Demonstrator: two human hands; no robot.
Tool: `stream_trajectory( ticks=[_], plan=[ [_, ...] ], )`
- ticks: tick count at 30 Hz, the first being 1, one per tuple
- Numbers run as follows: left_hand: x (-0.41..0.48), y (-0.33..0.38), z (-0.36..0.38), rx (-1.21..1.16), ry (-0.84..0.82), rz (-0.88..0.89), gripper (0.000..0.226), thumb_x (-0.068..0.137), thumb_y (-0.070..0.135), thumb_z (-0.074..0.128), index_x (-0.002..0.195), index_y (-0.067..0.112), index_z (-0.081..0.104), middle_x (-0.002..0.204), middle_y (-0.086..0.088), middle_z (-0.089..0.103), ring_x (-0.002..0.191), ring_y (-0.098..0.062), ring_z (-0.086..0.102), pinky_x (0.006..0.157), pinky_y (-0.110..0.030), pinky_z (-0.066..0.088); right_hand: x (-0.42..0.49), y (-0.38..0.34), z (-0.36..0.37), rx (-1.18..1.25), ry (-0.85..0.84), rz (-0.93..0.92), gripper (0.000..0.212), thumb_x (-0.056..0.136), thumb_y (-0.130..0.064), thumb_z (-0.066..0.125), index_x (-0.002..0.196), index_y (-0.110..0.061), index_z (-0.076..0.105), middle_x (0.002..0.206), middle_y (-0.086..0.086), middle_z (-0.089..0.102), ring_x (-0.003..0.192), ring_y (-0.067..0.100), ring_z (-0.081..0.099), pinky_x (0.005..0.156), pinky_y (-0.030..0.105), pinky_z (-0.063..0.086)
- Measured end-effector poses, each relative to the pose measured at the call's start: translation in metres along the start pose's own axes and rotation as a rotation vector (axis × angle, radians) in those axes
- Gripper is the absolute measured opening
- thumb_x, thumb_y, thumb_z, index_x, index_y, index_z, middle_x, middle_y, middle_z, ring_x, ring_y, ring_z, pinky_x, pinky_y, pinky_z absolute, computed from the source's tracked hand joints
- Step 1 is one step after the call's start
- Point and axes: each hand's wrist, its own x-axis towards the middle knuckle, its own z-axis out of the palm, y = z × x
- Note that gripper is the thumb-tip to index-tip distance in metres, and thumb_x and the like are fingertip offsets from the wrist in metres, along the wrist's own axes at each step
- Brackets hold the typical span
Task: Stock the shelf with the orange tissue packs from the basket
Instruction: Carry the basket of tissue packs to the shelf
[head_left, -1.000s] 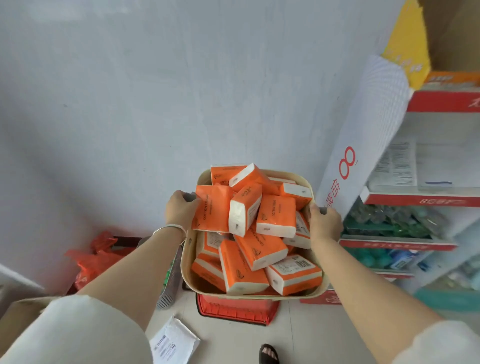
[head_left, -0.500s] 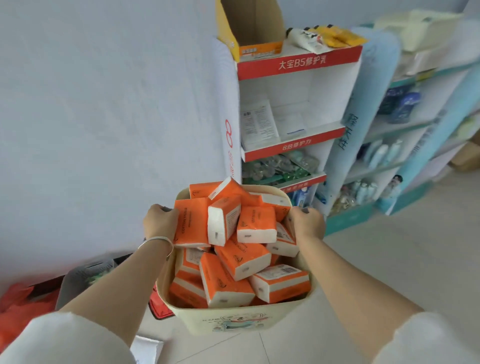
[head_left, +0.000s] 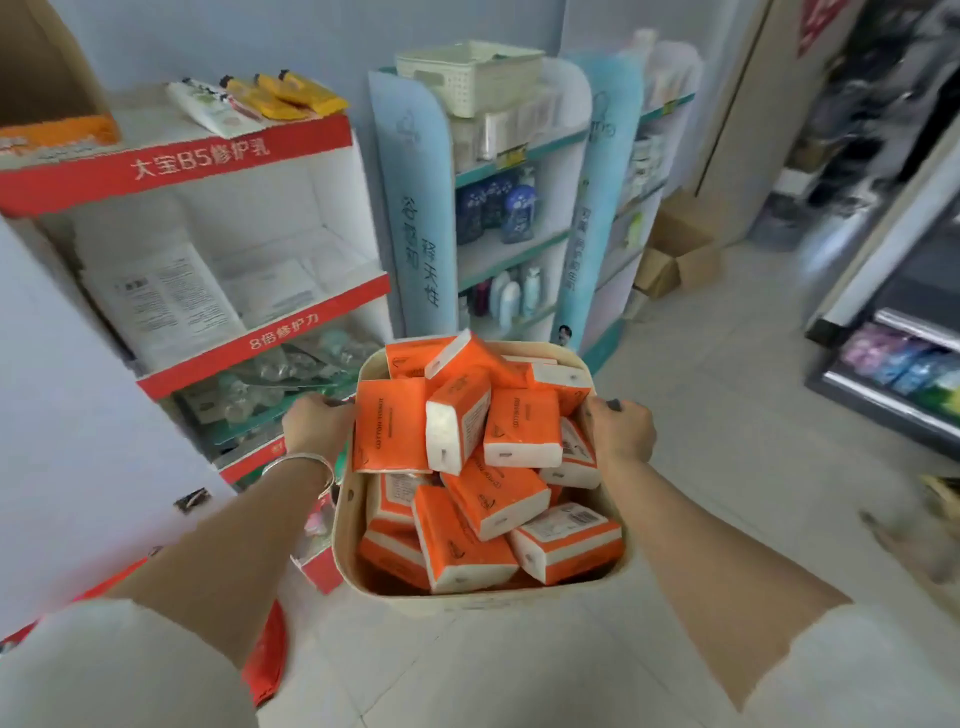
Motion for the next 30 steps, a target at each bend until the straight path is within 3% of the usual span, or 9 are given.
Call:
stream_trajectory(
  ticks=[4, 7, 11, 14, 18, 23, 26, 30],
  plan=[
    [0.027, 0.064, 0.063, 0.035, -0.09, 0.11, 0.021, 0.074, 0.021, 0.061, 0.069, 0.001, 0.065, 0.069, -0.018, 0.062, 0.072, -0.032, 0.058, 0.069, -0.035, 0.049, 0.062, -0.003, -0.03, 0.041, 0.114, 0.049, 0.023, 0.091, -0.029, 0.056, 0.094, -0.007, 0.063, 0.087, 0.009, 0.062, 0.072, 0.023, 0.054, 0.065, 0.026, 0.038],
    [0.053, 0.108, 0.113, 0.055, -0.155, 0.176, 0.016, 0.079, 0.012, 0.062, 0.071, -0.001, 0.065, 0.07, -0.018, 0.059, 0.071, -0.032, 0.054, 0.065, -0.032, 0.042, 0.108, -0.006, -0.047, 0.035, 0.182, 0.087, 0.022, 0.09, -0.029, 0.056, 0.092, -0.008, 0.063, 0.083, 0.007, 0.062, 0.071, 0.022, 0.055, 0.065, 0.027, 0.041],
    [0.085, 0.17, 0.186, 0.096, -0.251, 0.255, 0.021, 0.081, 0.014, 0.061, 0.064, 0.003, 0.058, 0.074, -0.019, 0.061, 0.073, -0.033, 0.056, 0.067, -0.034, 0.044, 0.169, -0.007, -0.072, 0.047, 0.285, 0.156, 0.02, 0.087, -0.024, 0.057, 0.075, -0.008, 0.058, 0.062, 0.003, 0.053, 0.06, 0.022, 0.052, 0.05, 0.022, 0.034],
    [0.096, 0.22, 0.243, 0.098, -0.332, 0.326, 0.018, 0.084, 0.014, 0.059, 0.072, 0.001, 0.058, 0.074, -0.017, 0.057, 0.074, -0.031, 0.052, 0.07, -0.038, 0.046, 0.208, -0.003, -0.095, 0.084, 0.377, 0.222, 0.027, 0.087, -0.024, 0.056, 0.064, -0.012, 0.051, 0.058, 0.002, 0.051, 0.053, 0.017, 0.048, 0.05, 0.022, 0.033],
    [0.098, 0.283, 0.316, 0.089, -0.449, 0.406, 0.024, 0.077, 0.024, 0.062, 0.082, 0.001, 0.063, 0.078, -0.018, 0.059, 0.082, -0.036, 0.057, 0.076, -0.039, 0.046, 0.257, 0.008, -0.128, 0.11, 0.469, 0.292, 0.027, 0.09, -0.028, 0.054, 0.067, -0.014, 0.052, 0.062, 0.001, 0.055, 0.054, 0.014, 0.051, 0.051, 0.021, 0.036],
    [0.091, 0.357, 0.413, 0.058, -0.537, 0.485, 0.022, 0.062, 0.031, 0.063, 0.066, 0.009, 0.065, 0.073, -0.024, 0.065, 0.072, -0.037, 0.061, 0.074, -0.04, 0.054, 0.331, 0.017, -0.178, 0.093, 0.577, 0.325, 0.031, 0.091, -0.027, 0.052, 0.063, -0.015, 0.047, 0.059, 0.0, 0.049, 0.055, 0.013, 0.047, 0.049, 0.022, 0.031],
    [0.082, 0.4, 0.463, 0.076, -0.56, 0.512, 0.023, 0.075, 0.02, 0.067, 0.057, 0.009, 0.058, 0.065, -0.02, 0.058, 0.066, -0.031, 0.054, 0.066, -0.037, 0.046, 0.382, 0.019, -0.209, 0.067, 0.598, 0.353, 0.028, 0.089, -0.026, 0.051, 0.064, -0.015, 0.048, 0.06, 0.001, 0.05, 0.057, 0.016, 0.049, 0.05, 0.023, 0.031],
    [0.085, 0.447, 0.533, 0.064, -0.625, 0.483, 0.026, 0.075, 0.02, 0.065, 0.074, -0.005, 0.065, 0.073, -0.025, 0.063, 0.069, -0.034, 0.057, 0.067, -0.041, 0.048, 0.452, 0.017, -0.242, 0.096, 0.642, 0.36, 0.027, 0.086, -0.023, 0.052, 0.061, -0.013, 0.048, 0.058, 0.003, 0.051, 0.054, 0.017, 0.048, 0.054, 0.026, 0.037]
  ],
)
